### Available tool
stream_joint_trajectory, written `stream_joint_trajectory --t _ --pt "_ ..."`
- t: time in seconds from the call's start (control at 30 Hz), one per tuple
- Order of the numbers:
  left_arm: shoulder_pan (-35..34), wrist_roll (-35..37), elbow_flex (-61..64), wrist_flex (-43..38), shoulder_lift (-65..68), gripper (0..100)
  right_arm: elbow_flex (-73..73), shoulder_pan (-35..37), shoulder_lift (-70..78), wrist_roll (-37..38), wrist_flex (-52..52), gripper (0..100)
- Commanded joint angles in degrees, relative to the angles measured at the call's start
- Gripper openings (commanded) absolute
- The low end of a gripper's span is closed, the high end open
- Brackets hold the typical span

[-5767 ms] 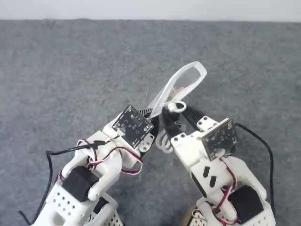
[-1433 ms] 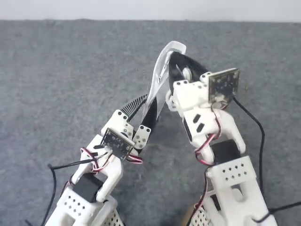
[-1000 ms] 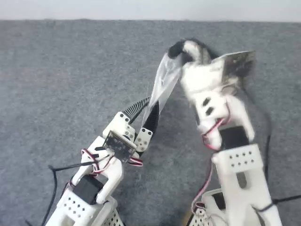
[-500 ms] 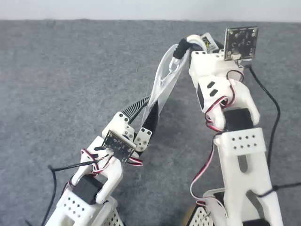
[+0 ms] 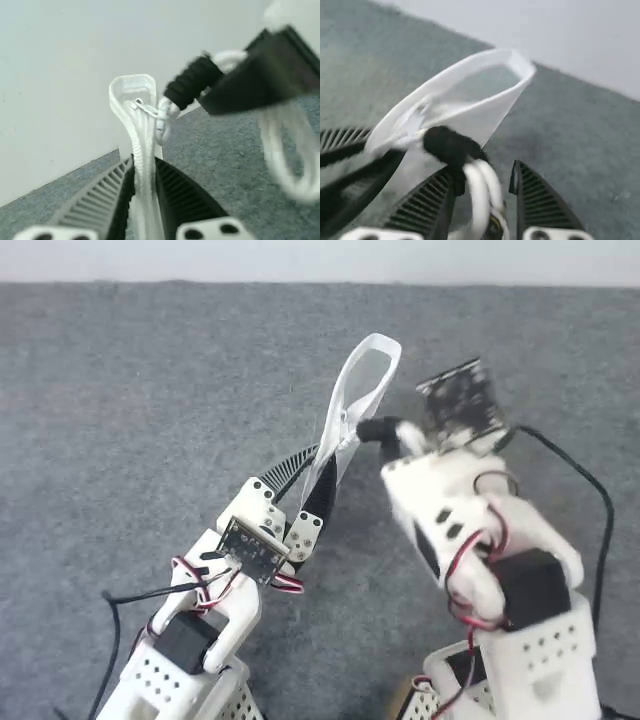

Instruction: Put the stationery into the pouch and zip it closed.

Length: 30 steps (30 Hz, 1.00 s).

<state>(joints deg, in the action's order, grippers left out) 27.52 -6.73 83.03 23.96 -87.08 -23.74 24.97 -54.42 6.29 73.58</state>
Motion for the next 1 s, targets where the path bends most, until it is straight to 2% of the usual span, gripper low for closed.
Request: stream_joint_trajectory --t 0.0,0.13,0.37,0.63,0.77,0.97 --pt "-0.62 -0.26 -0.92 1.32 0.0 1 3.34 2.95 -1.98 1.14 6.29 17.9" --pt "-0.53 -0.26 -0.92 1.23 0.0 1 3.08 5.85 -1.89 0.88 10.77 26.6" --pt "-0.53 -0.26 -0.92 1.23 0.0 1 2.2 14.11 -1.98 -3.87 8.13 23.3" --pt "-0.62 -0.26 -0.92 1.23 0.0 1 -6.86 10.86 -2.33 -3.69 -8.4 17.3" --pt "-0.62 -0.26 -1.01 1.23 0.0 1 -7.3 7.43 -2.42 -3.69 -9.45 15.8" --pt "-0.62 -0.26 -1.01 1.23 0.0 1 -7.21 6.37 -2.51 -3.6 -7.87 15.8"
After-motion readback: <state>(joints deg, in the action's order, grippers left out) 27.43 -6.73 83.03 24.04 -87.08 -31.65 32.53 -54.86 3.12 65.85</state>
